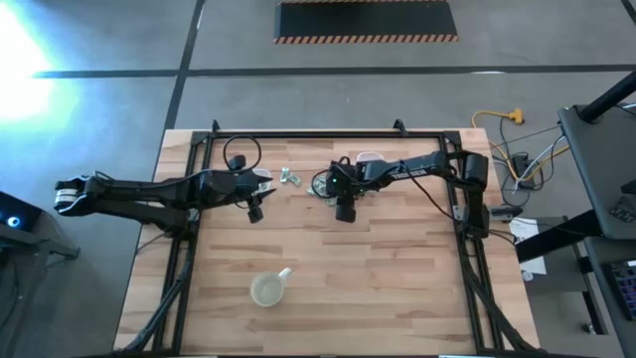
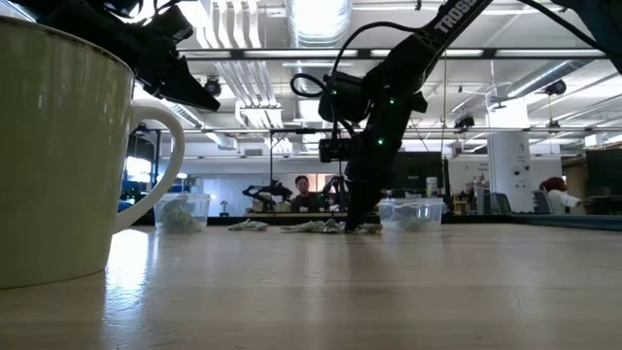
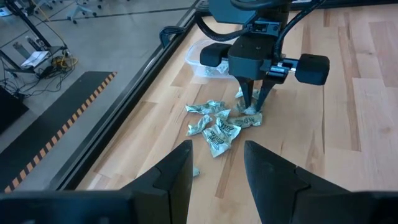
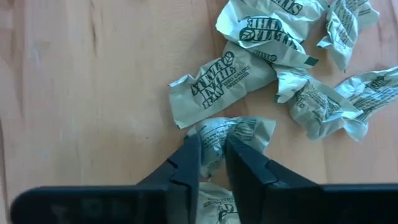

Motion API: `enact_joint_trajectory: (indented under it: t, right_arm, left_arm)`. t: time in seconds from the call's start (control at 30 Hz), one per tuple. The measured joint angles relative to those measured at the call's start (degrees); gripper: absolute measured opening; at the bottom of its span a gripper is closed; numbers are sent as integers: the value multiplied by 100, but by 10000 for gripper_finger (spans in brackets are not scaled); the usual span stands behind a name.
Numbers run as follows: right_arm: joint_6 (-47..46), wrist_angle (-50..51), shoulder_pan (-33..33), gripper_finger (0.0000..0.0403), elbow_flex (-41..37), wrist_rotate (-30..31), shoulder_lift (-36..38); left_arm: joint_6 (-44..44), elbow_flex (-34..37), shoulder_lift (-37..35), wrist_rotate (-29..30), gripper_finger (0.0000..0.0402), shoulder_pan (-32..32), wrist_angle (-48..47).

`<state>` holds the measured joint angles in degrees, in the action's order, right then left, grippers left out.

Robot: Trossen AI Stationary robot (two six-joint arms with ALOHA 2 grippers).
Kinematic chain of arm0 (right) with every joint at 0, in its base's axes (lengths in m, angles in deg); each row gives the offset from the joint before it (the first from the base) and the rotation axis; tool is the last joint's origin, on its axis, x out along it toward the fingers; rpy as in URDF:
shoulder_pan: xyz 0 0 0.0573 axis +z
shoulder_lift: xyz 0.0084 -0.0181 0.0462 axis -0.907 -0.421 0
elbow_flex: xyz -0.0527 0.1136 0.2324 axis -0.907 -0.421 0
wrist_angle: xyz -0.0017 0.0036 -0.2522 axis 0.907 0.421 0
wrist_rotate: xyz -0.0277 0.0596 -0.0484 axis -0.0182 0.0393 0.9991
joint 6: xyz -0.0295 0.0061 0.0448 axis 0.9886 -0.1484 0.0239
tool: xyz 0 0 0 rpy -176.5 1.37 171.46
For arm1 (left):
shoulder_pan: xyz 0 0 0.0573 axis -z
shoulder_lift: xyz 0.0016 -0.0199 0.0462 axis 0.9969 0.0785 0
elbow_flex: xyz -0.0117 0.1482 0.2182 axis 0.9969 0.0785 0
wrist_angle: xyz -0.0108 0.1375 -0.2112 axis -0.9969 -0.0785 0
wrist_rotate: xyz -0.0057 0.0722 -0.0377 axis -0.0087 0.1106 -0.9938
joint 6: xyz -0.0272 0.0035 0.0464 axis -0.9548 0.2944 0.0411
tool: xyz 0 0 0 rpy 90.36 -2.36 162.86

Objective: Pick and place items into bin
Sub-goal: Put the green stevia packet into the rectangular transparent bin

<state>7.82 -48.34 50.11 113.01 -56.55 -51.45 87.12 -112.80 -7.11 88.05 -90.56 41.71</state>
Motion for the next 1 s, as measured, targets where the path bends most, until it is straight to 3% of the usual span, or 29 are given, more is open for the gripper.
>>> enact_joint_trajectory:
  t: [0.27,0.7,1.0]
  right_arm:
    - [-20,4,-4,16,0,15,4]
    - [-19,37,-8,13,-7,20,104]
    - [115,153,-8,13,-7,20,912]
  left_arm:
    - [0,0,0,0,128,0,1]
    - [0,-2,0,0,128,0,2]
    - [0,-2,0,0,128,0,0]
